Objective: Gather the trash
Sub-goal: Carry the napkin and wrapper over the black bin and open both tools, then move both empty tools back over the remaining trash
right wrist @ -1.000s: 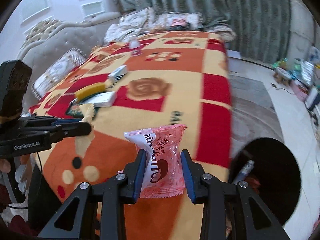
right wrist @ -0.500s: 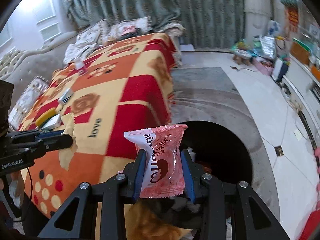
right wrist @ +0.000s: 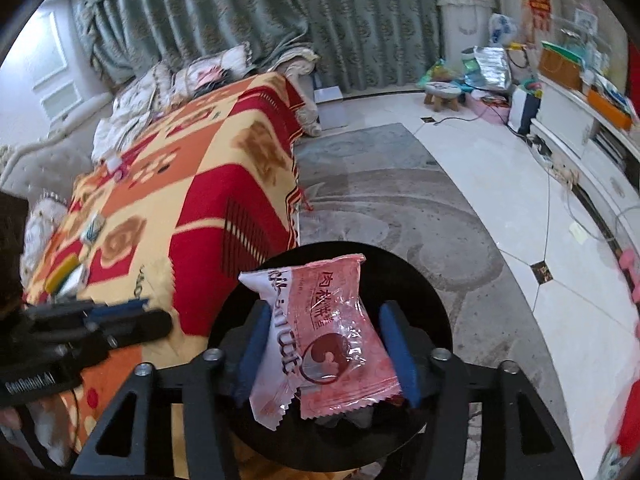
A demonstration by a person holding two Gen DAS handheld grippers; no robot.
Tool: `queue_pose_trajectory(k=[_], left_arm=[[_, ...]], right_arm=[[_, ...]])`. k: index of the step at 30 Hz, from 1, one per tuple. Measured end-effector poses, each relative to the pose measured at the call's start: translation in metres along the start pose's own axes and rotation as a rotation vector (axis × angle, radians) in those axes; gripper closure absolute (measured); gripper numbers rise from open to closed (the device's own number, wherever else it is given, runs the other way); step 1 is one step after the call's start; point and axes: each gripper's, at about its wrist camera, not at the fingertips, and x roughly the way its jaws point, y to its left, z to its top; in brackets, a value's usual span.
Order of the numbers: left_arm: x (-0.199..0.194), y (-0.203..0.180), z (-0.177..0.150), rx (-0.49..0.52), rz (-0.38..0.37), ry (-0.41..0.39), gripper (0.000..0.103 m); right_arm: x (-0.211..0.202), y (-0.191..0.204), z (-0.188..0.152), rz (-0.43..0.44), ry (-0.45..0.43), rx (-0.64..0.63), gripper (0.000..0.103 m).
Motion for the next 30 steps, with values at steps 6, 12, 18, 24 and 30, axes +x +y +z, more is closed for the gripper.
queue_pose_trajectory(k=[6, 12, 18, 24, 30], left_arm=[[-0.007, 0.008, -0.003, -0.006, 0.042, 0.004, 0.063], [-0.022, 0.021, -0.013, -0.017, 0.127, -0.02, 0.063], [-0.034, 0.036, -0.027, -0.017, 0.214, -0.031, 0.063], [-0.048, 0.054, -0.036, -0.039, 0.265, -0.043, 0.063], [-0.06, 0.07, -0.042, -0.051, 0.302, -0.053, 0.063]], right_arm=[[0.004, -0.001, -0.001, -0.012, 0.017, -0.002, 0.044], [0.008, 0.008, -0.009, 0.003, 0.04, -0.008, 0.042], [0.011, 0.026, -0.013, 0.02, 0.054, -0.038, 0.042], [0.013, 0.053, -0.015, 0.04, 0.069, -0.089, 0.038], [0.017, 0.078, -0.02, 0.062, 0.085, -0.111, 0.037]])
